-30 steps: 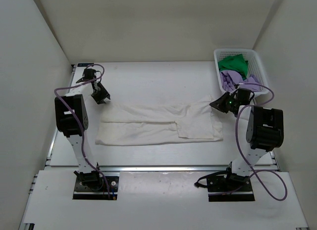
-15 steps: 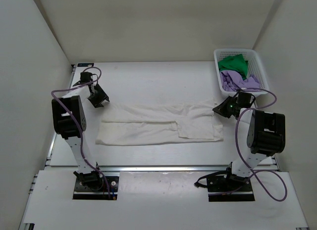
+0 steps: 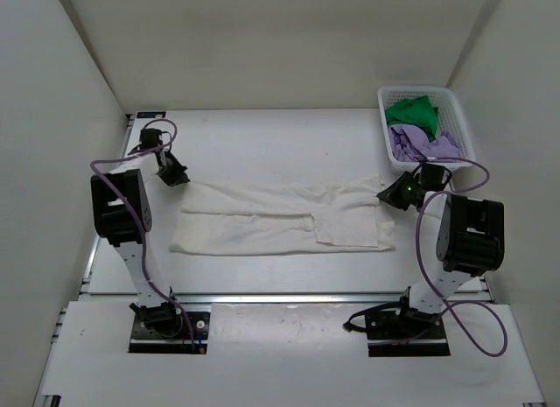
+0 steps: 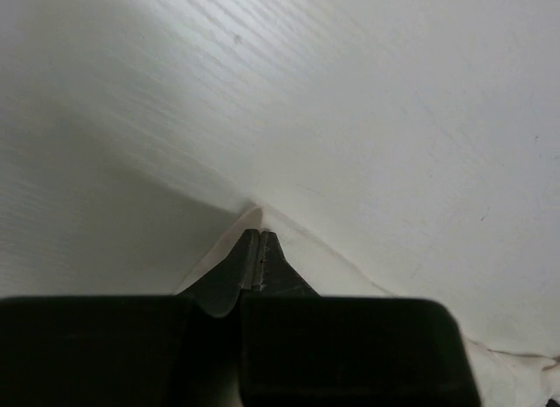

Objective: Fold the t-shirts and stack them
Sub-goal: Fold the other side of the tshirt into a rectangle, then rotate the tshirt 90 degrees

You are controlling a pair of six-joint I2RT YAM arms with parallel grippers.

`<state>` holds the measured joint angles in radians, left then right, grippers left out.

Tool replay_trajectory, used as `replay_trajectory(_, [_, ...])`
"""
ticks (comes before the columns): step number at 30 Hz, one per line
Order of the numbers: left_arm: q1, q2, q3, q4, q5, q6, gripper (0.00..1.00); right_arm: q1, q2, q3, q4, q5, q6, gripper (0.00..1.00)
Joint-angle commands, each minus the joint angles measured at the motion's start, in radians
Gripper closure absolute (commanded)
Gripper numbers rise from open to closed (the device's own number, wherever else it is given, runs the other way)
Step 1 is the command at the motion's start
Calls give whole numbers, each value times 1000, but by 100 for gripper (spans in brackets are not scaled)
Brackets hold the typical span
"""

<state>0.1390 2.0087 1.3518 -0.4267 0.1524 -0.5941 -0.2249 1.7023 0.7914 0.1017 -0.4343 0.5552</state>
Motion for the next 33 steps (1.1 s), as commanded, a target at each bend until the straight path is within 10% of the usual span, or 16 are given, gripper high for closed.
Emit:
replay_trajectory(1, [37,-42,79,22,-54,-12,100,-8,7,31,21,34,0,100])
replay_trajectory(10, [44,-18,135,-3,-94,-23,98,7,39,57,-13,51,-8,100])
replay_trajectory(16, [56,-54,107,-23,-77,-32,35,13,34,101,-53,37,-24,89])
replay_trajectory(19, [53,-96,110,-50,-94,-52,23,21,4,126,-95,42,-34,78])
replay_trajectory(27, [-111,-209,104,-80,-117,5,73,50,-182,78,-220,95,-69,73])
replay_trajectory(33, [-242,-195,14,-40,-21,-35,75,159,-239,8,-229,51,-26,91])
